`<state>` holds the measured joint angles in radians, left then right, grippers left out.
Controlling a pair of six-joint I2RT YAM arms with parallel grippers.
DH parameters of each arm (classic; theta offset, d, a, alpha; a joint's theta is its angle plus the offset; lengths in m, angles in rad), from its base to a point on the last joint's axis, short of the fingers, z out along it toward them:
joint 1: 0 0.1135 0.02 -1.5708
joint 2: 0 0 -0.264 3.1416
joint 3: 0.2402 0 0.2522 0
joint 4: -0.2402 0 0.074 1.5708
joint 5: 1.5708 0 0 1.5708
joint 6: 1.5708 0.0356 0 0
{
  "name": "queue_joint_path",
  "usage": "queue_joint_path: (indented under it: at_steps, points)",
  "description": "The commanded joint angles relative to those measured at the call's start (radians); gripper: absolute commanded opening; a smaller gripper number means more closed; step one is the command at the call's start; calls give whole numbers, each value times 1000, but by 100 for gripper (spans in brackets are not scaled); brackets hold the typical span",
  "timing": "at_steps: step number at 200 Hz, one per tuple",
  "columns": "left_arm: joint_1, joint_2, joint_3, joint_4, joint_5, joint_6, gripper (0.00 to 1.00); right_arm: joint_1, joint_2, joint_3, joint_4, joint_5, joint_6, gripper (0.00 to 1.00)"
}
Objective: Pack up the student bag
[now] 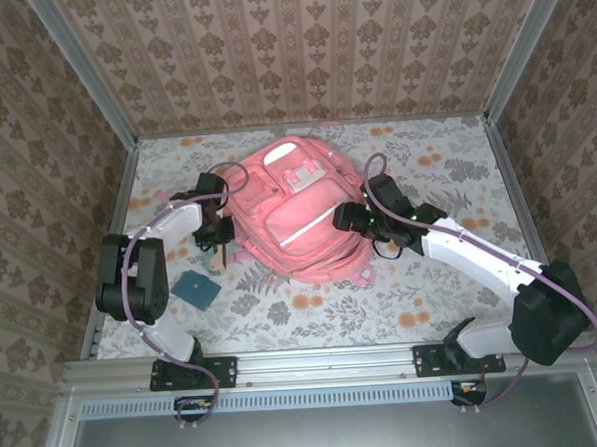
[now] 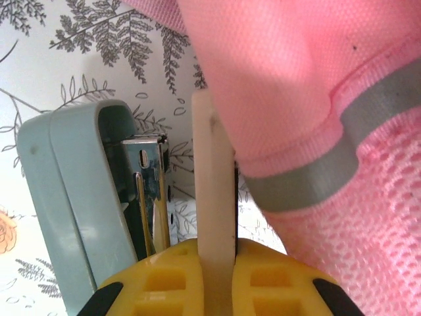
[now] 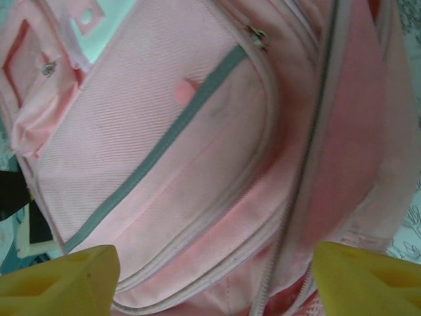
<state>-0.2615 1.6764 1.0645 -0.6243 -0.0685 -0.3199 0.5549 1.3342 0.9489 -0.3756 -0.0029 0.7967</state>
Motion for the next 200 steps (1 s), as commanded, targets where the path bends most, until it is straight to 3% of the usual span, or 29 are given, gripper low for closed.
queue_joint_path:
  at_steps: [1,78,105,128,150,200]
  points:
    - [-7,-90,-6,-49,-2,-18,5,7,-13,-34,-32,34,28,72]
    - [-34,-298,-67,-98,13,-51,6,7,90,-26,13,-10,53,48]
    - [-73,-376,-89,-116,3,-54,6,11,102,-10,45,-38,54,28]
    - [-132,-432,-101,-126,-9,-51,6,11,98,42,44,-36,50,1]
    - [-189,-469,-108,-135,-25,-56,6,11,108,130,27,-54,37,0]
    - [-472,-487,-87,-122,-103,-75,5,5,195,357,1,-76,0,0]
